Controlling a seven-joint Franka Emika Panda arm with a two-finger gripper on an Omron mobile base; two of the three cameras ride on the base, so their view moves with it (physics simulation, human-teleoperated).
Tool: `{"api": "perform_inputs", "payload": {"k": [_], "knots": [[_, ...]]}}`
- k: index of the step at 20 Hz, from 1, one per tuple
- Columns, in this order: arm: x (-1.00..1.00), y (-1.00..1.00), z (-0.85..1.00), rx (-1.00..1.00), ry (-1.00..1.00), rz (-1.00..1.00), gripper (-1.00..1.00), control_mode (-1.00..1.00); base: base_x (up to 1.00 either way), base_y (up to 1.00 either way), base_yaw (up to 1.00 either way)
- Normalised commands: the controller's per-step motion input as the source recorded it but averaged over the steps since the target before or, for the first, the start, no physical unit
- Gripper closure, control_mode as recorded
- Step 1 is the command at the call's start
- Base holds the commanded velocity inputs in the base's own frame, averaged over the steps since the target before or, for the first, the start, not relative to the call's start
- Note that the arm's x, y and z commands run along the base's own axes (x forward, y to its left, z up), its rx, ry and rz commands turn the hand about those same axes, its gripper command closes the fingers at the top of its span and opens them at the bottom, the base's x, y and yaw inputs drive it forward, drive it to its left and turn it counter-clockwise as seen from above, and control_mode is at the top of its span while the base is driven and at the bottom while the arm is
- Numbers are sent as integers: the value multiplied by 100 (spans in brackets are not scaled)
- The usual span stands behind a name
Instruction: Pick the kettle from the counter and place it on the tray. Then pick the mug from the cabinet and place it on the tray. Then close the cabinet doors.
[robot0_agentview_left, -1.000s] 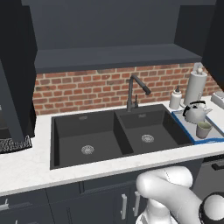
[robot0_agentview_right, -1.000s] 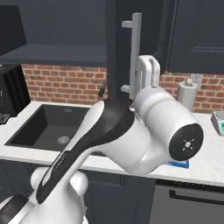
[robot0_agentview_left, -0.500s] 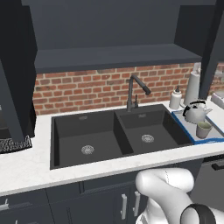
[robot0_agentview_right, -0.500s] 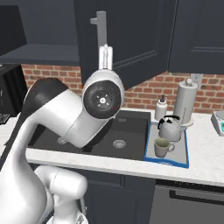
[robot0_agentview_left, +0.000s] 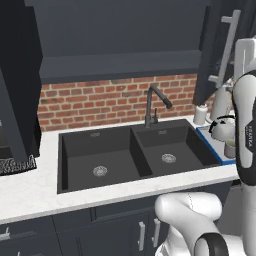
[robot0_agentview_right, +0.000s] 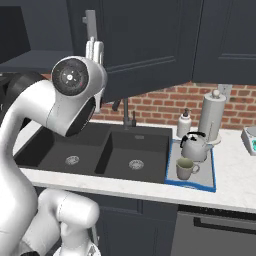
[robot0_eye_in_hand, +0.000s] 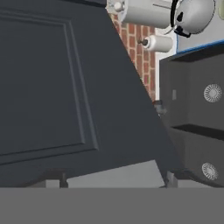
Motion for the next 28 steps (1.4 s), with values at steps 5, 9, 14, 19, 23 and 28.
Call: {"api": "perform_inputs", "payload": {"k": [5,9,14,19,23,28], "knots": [[83,38,0,1,5,0,-100,-100,0,0,0],[87,21,0,2,5,0,-100,-100,0,0,0],[81,18,0,5,0,0,-100,-100,0,0,0],[75,23,0,6,0,0,-100,-100,0,0,0],[79,28,-1,8,0,0,-100,-100,0,0,0],[81,27,-1,9,0,0,-100,-100,0,0,0]]}}
